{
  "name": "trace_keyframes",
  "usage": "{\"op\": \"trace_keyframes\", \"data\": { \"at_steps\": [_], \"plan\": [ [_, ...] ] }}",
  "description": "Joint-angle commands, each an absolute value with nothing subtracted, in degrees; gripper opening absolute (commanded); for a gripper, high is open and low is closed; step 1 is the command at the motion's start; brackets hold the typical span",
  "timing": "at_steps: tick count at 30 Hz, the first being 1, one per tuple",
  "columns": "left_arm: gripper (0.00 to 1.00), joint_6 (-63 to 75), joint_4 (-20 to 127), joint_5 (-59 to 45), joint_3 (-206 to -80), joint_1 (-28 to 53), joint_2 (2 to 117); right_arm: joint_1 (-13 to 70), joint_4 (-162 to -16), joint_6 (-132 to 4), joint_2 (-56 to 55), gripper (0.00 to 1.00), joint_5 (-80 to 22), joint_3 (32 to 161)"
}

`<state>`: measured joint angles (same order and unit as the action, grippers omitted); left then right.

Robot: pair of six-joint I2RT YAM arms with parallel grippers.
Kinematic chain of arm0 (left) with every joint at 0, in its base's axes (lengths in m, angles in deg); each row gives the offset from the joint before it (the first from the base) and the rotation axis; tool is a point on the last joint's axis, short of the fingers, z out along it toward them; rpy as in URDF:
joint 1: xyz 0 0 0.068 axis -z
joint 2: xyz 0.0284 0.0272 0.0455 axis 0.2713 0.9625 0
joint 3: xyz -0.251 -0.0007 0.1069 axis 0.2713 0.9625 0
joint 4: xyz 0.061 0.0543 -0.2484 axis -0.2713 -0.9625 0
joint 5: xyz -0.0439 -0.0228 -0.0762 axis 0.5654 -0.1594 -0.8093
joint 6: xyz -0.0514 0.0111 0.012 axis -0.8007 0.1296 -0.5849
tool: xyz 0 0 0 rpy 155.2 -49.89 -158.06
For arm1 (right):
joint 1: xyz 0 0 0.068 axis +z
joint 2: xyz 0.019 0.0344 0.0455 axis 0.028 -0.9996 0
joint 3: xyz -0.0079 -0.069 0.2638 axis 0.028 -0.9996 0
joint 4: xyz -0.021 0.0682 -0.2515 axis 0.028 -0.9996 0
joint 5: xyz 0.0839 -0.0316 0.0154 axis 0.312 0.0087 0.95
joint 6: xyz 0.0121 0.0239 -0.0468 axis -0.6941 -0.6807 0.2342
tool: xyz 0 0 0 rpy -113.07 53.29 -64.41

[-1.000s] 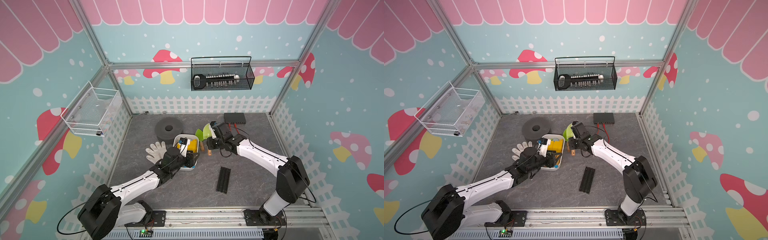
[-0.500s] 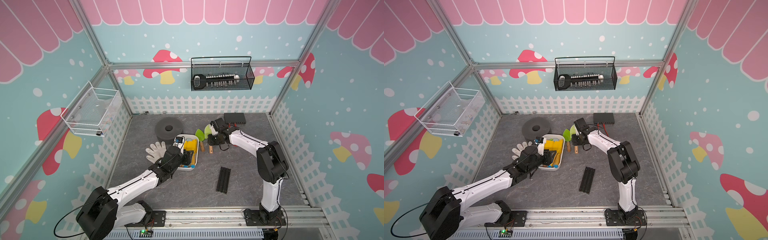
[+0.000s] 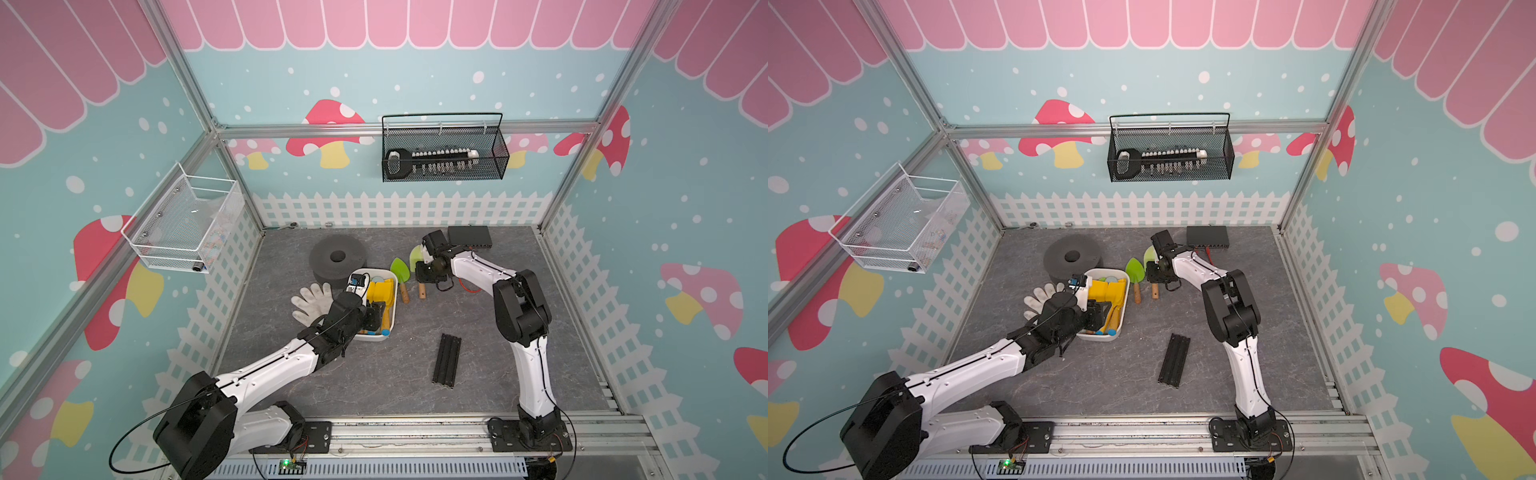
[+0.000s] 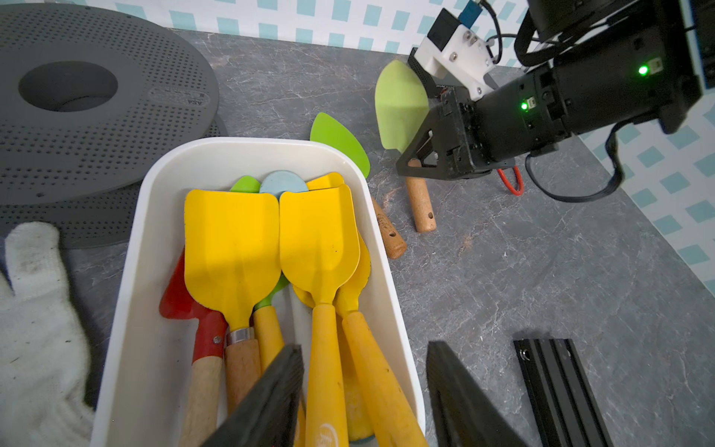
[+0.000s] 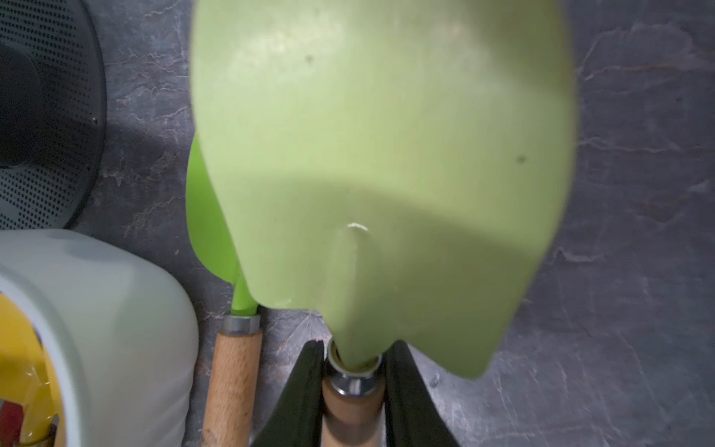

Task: Take the shovel out of the storage box
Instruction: Place the shovel at the center of the board.

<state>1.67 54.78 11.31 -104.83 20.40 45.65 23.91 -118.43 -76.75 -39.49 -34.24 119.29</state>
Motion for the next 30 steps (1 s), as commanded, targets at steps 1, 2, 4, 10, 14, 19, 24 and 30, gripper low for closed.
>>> {"op": "trace_keyframes", "data": {
  "at_steps": [1,2,4,10,14,19,24,30],
  "plan": [
    [0.55,2.66,53.72,11.89,-106.48,20.22,45.99,23.71,-118.20,-78.35,-42.29,0.23,-34.43,122.19],
    [0.55,2.67,53.67,11.79,-106.41,20.24,45.98,23.63,-118.54,-78.48,-43.08,0.23,-34.77,123.03],
    [0.55,2.70,53.70,11.68,-106.48,20.13,46.07,23.62,-118.83,-78.68,-44.08,0.23,-35.21,124.02],
    [0.55,2.69,53.75,11.51,-106.45,20.03,46.16,23.53,-118.90,-79.40,-46.04,0.24,-35.74,125.70],
    [0.55,2.68,53.67,11.53,-106.49,20.12,46.21,23.53,-118.92,-80.27,-46.80,0.24,-36.20,125.90],
    [0.55,2.47,53.57,11.47,-106.55,20.06,45.96,23.52,-119.10,-80.59,-47.51,0.33,-36.22,125.98],
    [0.55,2.51,53.63,11.55,-106.40,20.08,45.85,23.53,-119.10,-80.27,-47.49,0.43,-35.80,125.95],
    [0.55,2.36,53.66,11.41,-106.49,20.06,46.11,23.62,-118.97,-78.59,-44.90,0.53,-35.49,124.90]
  ]
}}
